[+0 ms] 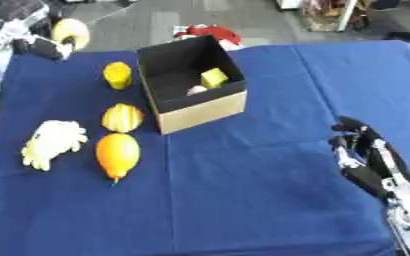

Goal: Pick up objects on the table and place them in the box.

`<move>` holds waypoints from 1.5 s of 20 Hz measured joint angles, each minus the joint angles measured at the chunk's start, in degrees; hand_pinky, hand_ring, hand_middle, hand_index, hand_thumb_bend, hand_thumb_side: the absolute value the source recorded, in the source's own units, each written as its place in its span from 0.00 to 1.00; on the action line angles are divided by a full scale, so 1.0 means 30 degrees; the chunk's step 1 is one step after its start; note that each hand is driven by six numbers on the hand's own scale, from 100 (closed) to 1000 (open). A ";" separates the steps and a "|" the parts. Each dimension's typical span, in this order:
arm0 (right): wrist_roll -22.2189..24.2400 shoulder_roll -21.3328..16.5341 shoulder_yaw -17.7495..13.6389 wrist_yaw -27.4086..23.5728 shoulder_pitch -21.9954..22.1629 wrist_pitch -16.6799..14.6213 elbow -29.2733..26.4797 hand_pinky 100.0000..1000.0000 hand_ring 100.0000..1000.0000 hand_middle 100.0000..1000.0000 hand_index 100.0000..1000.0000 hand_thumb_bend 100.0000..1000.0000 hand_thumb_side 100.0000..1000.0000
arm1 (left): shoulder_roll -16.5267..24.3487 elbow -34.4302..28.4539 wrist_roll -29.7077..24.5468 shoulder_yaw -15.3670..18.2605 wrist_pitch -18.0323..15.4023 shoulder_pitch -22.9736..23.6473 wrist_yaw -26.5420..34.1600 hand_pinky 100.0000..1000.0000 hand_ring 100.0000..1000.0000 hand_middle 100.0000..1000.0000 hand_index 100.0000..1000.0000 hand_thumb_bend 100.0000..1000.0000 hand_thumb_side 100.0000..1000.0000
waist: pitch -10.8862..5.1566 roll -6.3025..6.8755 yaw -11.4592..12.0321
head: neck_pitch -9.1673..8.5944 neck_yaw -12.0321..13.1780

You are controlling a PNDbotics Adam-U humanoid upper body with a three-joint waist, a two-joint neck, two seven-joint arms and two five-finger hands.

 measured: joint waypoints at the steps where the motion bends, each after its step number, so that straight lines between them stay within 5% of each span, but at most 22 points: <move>1: 0.0022 0.0006 0.0016 0.0000 -0.0007 -0.0013 0.0016 0.72 0.63 0.71 0.87 0.00 0.22 | -0.0539 -0.0136 -0.0063 -0.0244 -0.0095 -0.0225 0.0067 0.64 0.49 0.46 0.63 0.00 0.12 | 0.0000 0.0000 -0.0083 | 0.0000 0.0046; 8: 0.0123 0.0018 0.0111 -0.0006 -0.0076 0.0012 0.0031 0.72 0.63 0.71 0.87 0.00 0.22 | -0.4084 0.1093 -0.0412 -0.1478 -0.0900 -0.0856 -0.1765 0.65 0.51 0.50 0.66 0.00 0.13 | 0.0004 -0.0005 -0.0486 | 0.0000 0.0414; 14: 0.0136 0.0032 0.0112 -0.0013 -0.0127 0.0019 0.0043 0.72 0.63 0.71 0.87 0.00 0.21 | -0.5315 0.2887 -0.0139 -0.1480 -0.0999 -0.0386 -0.4183 0.69 0.58 0.58 0.74 0.05 0.13 | 0.0020 -0.0006 -0.0547 | 0.0000 0.0498; 18: 0.0165 0.0041 0.0113 -0.0016 -0.0126 -0.0006 0.0053 0.72 0.63 0.71 0.87 0.00 0.21 | -0.5334 0.3169 0.0615 -0.1407 -0.0760 -0.0335 -0.4856 0.75 0.70 0.73 0.89 0.26 0.11 | 0.0020 -0.0006 -0.0472 | 0.0000 0.0502; 24: 0.0163 0.0042 0.0105 -0.0016 -0.0118 -0.0004 0.0107 0.72 0.63 0.71 0.87 0.00 0.21 | -0.4503 0.1802 0.1092 -0.1365 -0.1034 -0.0304 -0.3920 0.78 0.73 0.78 0.90 0.25 0.22 | 0.0020 -0.0006 -0.0363 | 0.0000 0.0443; 27: 0.0162 0.0042 0.0105 -0.0016 -0.0116 -0.0004 0.0132 0.72 0.63 0.71 0.87 0.00 0.21 | -0.3251 0.0039 0.0505 -0.1536 -0.1804 -0.0316 -0.2242 0.77 0.69 0.73 0.86 0.25 0.09 | 0.0020 -0.0001 -0.0232 | 0.0000 0.0390; 30: 0.0160 0.0036 0.0098 -0.0012 -0.0112 -0.0003 0.0135 0.72 0.63 0.71 0.87 0.00 0.21 | -0.1715 -0.1924 -0.1329 -0.2078 -0.3196 -0.0110 -0.0096 0.78 0.70 0.73 0.85 0.29 0.12 | 0.0016 0.0000 -0.0149 | 0.0000 0.0298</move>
